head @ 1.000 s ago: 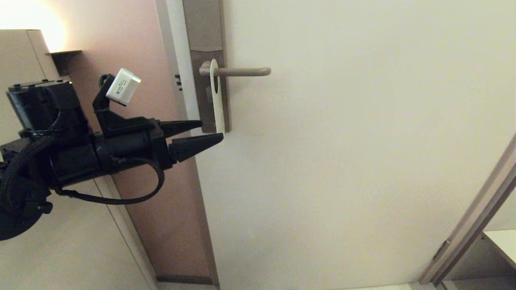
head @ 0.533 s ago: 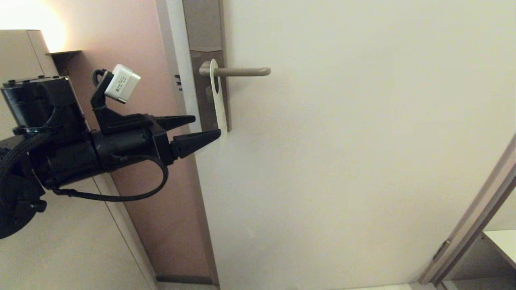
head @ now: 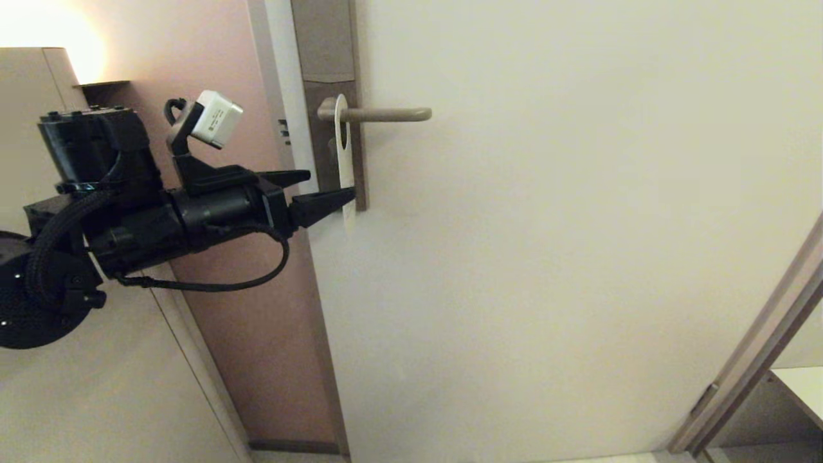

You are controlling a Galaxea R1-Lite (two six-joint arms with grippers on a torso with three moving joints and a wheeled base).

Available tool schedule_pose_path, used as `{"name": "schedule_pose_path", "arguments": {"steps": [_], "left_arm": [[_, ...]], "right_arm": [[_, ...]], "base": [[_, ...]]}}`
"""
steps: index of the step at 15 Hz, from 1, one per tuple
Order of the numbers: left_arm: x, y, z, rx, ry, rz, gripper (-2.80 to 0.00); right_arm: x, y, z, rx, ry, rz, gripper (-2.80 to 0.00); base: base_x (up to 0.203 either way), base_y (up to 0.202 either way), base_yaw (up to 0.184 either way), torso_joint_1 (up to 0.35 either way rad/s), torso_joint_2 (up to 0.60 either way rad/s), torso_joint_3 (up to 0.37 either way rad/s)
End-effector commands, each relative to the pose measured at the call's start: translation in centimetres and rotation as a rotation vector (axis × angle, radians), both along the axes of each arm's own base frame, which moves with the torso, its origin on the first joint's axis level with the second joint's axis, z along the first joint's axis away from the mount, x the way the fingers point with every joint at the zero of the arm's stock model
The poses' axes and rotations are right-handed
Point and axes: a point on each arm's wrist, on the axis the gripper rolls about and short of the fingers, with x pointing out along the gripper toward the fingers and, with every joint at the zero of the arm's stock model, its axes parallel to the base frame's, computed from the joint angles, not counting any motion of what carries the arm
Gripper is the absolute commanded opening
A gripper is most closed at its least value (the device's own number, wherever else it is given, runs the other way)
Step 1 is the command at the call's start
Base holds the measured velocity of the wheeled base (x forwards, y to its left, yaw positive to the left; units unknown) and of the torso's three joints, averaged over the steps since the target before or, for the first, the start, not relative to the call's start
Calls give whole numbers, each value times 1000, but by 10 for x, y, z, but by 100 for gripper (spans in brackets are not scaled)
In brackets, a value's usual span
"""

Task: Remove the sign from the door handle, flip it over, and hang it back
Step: Take down the sign

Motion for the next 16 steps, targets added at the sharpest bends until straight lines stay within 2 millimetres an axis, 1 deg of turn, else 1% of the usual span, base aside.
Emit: {"name": "schedule_pose_path", "arguments": {"steps": [1,6,10,16], "left_arm": [[9,-11,-7,7,16,12,0],[16,-23,-10,21,23,40,0],[16,-33,-4,27,22,67,0],[16,-34,-3,27,13,87,0]], "right_arm": [[0,0,0,0,0,0,-280],[0,0,0,0,0,0,-280],[0,0,0,-1,0,0,-280],[0,0,0,0,0,0,-280]], "base": [[0,0,0,0,0,0],[0,0,0,0,0,0],[0,0,0,0,0,0],[0,0,0,0,0,0]]}}
